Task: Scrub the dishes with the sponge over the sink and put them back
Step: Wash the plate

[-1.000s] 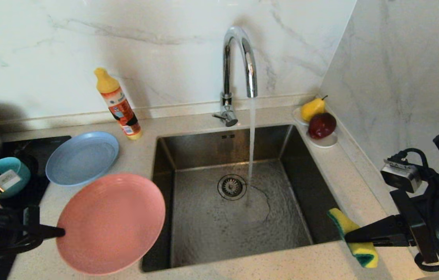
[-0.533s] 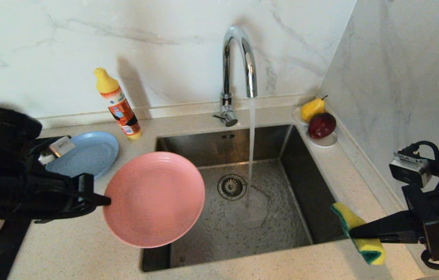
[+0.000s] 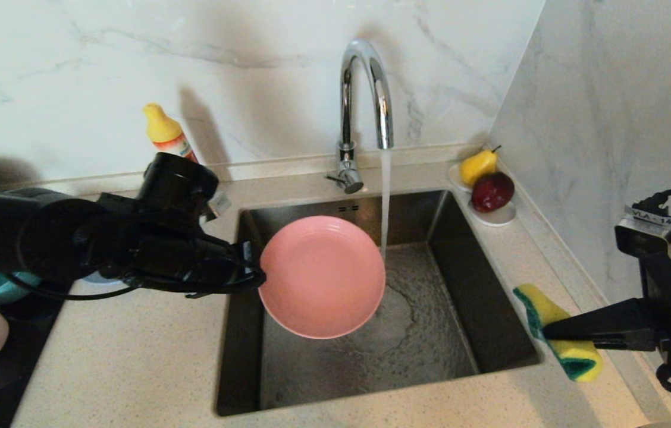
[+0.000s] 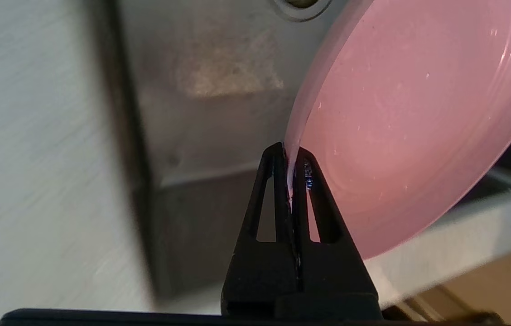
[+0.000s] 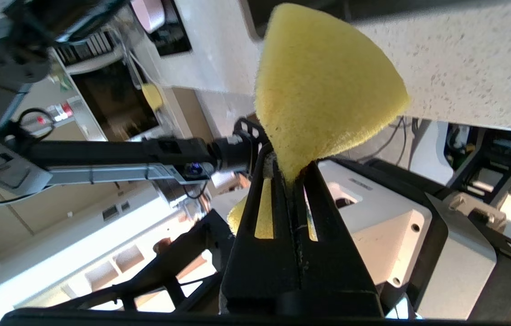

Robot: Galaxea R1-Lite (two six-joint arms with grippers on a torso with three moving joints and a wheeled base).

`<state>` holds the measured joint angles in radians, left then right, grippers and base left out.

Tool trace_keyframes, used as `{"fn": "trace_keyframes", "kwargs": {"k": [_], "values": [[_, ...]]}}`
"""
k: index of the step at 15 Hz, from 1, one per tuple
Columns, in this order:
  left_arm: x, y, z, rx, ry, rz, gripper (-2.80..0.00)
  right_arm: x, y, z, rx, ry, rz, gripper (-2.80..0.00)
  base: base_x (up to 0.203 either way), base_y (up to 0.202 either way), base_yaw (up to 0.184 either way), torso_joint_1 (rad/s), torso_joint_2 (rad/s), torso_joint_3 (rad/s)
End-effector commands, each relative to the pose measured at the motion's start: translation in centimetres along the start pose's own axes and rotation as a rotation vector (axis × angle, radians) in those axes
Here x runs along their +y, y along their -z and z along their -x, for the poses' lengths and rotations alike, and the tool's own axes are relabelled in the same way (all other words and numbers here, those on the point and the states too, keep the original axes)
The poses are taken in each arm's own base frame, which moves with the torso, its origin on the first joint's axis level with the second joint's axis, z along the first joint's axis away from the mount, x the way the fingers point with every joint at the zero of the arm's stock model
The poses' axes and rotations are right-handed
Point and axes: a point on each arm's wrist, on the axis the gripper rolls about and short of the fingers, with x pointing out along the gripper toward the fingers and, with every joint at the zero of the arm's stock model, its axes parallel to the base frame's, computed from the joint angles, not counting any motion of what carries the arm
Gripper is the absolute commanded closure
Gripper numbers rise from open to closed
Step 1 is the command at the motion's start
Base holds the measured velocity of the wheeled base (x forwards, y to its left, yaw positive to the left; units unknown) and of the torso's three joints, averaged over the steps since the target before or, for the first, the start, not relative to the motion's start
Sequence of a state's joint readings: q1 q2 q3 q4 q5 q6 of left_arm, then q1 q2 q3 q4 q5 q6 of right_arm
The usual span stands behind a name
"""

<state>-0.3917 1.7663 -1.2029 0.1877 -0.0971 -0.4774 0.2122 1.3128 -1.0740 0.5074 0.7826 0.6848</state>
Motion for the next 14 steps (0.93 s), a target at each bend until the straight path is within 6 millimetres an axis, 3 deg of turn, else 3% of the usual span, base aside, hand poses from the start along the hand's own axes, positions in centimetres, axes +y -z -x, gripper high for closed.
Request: {"fn": "trace_keyframes", "kwargs": {"k": [1, 10, 14], "values": [[-1.8, 0.4, -3.6, 0.046, -0.002, -0.021, 0.0, 0.5, 0.5, 0.9, -0.024, -0.015, 0.011, 0.0, 0.0, 0.0, 0.0, 0.0, 0.0, 0.0], [-5.4, 1.9, -8.8, 0.083, 0.051, -0.067, 0.0, 0.3, 2.0, 1.8, -0.037, -0.022, 0.022, 0.0, 0.0, 0.0, 0.0, 0.0, 0.0, 0.0], [-6.8, 2.9, -9.6, 0.093, 0.047, -0.097, 0.0, -0.1, 2.1, 1.6, -0.03, -0.014, 0.013, 0.0, 0.0, 0.0, 0.0, 0.0, 0.0, 0.0]]}}
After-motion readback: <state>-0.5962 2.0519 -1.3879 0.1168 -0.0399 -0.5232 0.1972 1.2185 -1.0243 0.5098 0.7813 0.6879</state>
